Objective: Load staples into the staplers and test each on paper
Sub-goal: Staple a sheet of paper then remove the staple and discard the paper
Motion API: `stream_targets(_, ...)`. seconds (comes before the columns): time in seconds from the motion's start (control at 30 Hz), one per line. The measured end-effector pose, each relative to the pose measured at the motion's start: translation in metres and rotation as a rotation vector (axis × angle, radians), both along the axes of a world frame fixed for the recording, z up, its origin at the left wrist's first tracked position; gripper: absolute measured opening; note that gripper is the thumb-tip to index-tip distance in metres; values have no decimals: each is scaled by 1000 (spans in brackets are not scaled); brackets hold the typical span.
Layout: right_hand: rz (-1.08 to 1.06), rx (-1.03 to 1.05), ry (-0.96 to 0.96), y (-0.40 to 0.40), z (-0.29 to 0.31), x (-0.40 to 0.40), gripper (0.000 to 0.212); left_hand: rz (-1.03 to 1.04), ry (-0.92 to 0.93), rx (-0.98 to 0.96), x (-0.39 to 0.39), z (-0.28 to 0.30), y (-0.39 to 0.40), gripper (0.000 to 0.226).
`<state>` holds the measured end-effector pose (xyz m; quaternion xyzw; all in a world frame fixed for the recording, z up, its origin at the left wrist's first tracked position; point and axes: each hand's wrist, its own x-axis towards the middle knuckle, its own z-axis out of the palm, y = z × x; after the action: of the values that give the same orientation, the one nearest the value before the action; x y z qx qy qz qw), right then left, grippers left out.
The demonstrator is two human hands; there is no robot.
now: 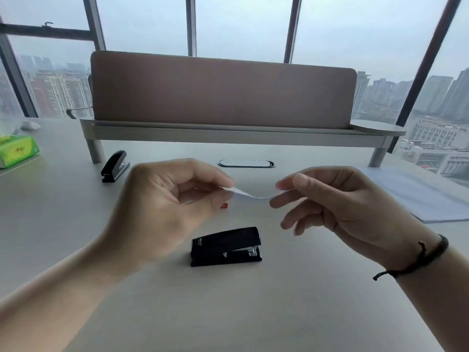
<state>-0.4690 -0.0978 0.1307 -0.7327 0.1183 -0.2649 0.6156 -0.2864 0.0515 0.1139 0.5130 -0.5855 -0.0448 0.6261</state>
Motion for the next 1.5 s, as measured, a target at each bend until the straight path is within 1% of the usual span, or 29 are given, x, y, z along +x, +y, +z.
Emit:
stream_targets(0.07,-15,41,-30,-2,-4,-2,30,0,-48,-12,-1,-2,-5,16)
stream_targets(0.17,-108,120,-49,-12,-16,-2,21,74,-153,-13,4,-12,-16,21)
stream_targets(0.3,-221,224,21,-30,-41,4,9,159,-313,53,11,-36,-40,24)
stream_targets(0.4,-276,258,120,-46,-59,11,14,170,-420,127,19,-51,-63,22)
stream_targets(0.47,-349,267,167,-58,-69,16,27,149,-454,175,22,-59,-78,22)
stream_targets(0.53,-422,261,205,-70,-77,20,41,126,-469,208,23,-64,-93,21)
stream_targets(0.6,-459,275,220,-83,-83,23,46,108,-473,235,24,-66,-109,20)
stream_targets(0.73,-488,347,194,-113,-89,28,31,100,-460,276,27,-59,-146,19)
stream_targets(0.9,-557,432,140,-164,-92,28,8,112,-362,398,30,-49,-191,17)
stream_targets(0.93,-581,442,128,-176,-92,26,7,113,-353,422,30,-49,-199,15)
stream_targets(1.0,-643,448,113,-202,-92,19,11,95,-340,463,28,-50,-216,13)
stream_targets(1.1,-729,439,103,-234,-92,9,19,48,-377,507,21,-53,-239,10)
stream_targets(1.27,-786,453,85,-261,-93,0,24,-15,-425,537,8,-58,-263,8)
stream_targets(1.33,-772,442,79,-262,-96,-2,21,-27,-442,561,5,-60,-265,7)
stream_targets(1.43,-731,418,105,-252,-97,-4,11,-36,-438,603,5,-57,-260,6)
stream_targets(1.5,-702,452,99,-241,-96,-7,9,-42,-416,632,5,-48,-254,8)
